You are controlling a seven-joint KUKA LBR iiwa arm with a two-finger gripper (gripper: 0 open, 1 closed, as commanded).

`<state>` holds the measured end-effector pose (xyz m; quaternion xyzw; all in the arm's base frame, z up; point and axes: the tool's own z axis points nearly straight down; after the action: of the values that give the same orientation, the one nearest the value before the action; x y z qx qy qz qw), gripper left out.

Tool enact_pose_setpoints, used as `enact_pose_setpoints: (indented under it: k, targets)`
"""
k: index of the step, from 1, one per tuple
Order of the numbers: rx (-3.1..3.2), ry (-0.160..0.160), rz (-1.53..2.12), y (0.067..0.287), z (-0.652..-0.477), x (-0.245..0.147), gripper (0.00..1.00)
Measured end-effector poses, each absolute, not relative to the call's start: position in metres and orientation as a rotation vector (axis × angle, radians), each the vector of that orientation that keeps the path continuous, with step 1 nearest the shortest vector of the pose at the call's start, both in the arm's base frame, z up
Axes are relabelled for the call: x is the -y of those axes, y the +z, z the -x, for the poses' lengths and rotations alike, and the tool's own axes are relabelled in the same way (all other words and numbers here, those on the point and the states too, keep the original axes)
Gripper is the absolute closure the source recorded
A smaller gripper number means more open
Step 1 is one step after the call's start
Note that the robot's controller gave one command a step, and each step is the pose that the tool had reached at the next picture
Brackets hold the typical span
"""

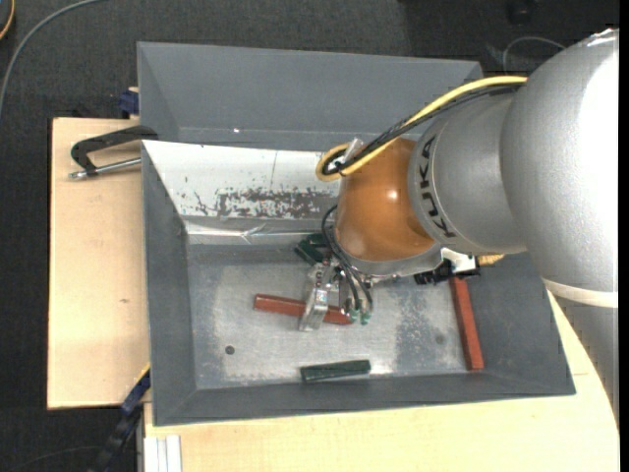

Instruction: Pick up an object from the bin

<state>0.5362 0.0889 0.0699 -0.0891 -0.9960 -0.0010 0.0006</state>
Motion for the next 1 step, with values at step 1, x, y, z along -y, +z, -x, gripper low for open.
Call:
enact_pose_setpoints:
  k: [1]
  targets:
    - [3.141, -0.008, 0.279, 0.1484, -0.5390, -0.0903, 1.00]
